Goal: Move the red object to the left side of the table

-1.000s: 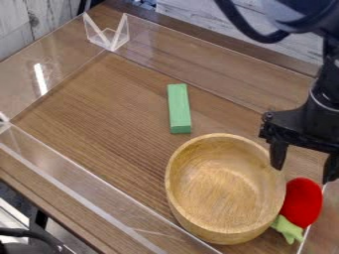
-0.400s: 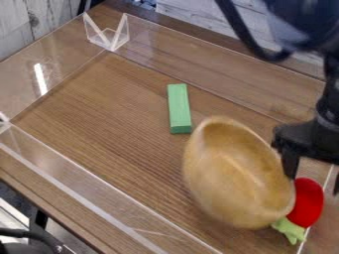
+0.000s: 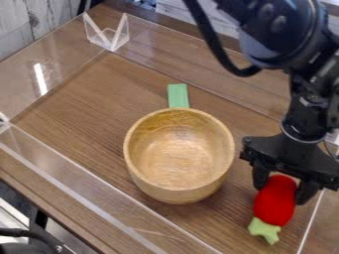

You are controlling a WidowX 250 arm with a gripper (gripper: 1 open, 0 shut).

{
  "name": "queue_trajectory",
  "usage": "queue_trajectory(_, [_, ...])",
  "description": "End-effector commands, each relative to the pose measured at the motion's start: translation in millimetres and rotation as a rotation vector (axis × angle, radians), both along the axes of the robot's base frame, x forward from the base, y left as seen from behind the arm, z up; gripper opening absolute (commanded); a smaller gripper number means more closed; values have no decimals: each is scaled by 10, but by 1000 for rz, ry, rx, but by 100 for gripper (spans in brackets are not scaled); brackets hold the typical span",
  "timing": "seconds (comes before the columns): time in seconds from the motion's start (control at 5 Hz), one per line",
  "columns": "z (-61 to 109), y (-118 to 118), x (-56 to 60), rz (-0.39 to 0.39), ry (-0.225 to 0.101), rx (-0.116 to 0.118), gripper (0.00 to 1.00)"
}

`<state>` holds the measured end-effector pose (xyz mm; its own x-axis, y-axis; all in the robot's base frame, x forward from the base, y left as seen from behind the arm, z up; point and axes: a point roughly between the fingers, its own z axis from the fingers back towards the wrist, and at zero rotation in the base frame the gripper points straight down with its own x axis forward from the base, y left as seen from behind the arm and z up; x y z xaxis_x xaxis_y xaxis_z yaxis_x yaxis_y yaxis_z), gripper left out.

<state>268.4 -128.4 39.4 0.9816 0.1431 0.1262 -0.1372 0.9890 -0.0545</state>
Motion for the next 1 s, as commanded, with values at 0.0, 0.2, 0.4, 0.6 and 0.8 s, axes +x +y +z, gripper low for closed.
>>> queue_trajectory(0.0, [330, -190, 95, -15, -53, -16, 0])
queue_trajectory(0.2, [455, -294, 101, -30, -65, -12, 0])
queue_trajectory(0.4, [481, -303, 123, -57, -72, -8, 100])
queue_trajectory(0.6, [536, -305, 156, -89, -74, -1, 0])
queue_trajectory(0.8, [576, -297, 208, -153, -75, 7, 100])
